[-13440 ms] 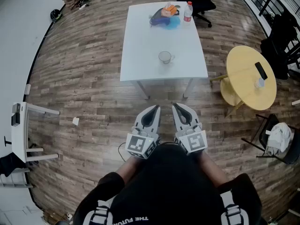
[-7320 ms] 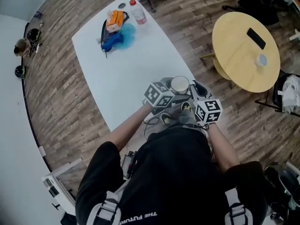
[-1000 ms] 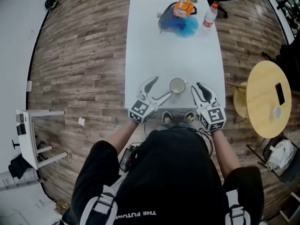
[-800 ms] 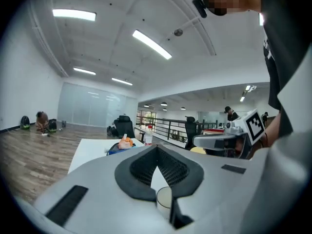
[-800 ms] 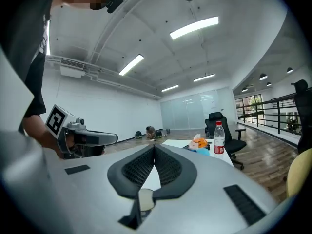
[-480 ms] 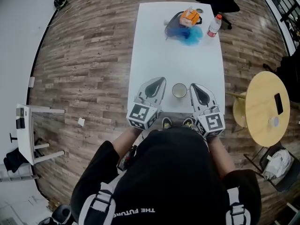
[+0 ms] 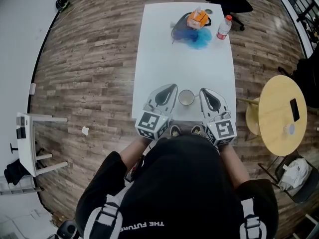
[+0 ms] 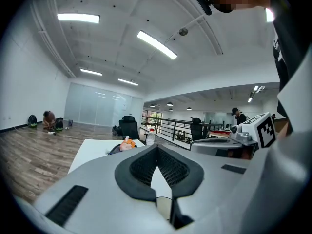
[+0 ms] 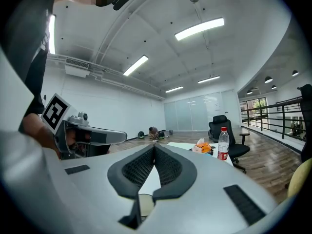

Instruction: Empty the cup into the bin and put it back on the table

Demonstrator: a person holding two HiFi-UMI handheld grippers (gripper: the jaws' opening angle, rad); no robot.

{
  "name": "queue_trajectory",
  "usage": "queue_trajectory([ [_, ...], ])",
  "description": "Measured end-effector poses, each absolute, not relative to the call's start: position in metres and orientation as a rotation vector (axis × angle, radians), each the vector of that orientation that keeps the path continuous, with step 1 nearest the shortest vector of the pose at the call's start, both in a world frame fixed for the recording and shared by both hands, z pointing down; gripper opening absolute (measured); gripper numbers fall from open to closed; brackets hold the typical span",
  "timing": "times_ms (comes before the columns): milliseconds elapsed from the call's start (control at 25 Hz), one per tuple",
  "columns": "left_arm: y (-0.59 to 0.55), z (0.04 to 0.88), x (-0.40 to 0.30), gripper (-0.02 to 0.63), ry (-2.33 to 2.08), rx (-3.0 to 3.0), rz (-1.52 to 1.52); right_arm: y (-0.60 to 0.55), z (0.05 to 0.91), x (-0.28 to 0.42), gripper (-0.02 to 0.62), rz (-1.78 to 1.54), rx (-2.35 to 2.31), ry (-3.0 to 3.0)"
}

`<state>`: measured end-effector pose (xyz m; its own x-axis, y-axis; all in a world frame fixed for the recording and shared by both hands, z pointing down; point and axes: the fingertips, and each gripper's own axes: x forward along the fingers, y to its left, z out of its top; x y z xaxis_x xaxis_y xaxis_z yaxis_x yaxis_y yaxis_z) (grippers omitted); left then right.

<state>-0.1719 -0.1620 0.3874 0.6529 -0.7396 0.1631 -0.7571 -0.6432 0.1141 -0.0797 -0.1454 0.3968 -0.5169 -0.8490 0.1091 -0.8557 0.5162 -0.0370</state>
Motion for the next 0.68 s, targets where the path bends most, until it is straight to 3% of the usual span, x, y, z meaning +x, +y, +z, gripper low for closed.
queue_trajectory([
  [680,-0.169,0.393,-0.162,0.021,-1.200,2.660,0.175,-0.154,0.401,-0.079,0.015,0.133,1.477,-2.676],
])
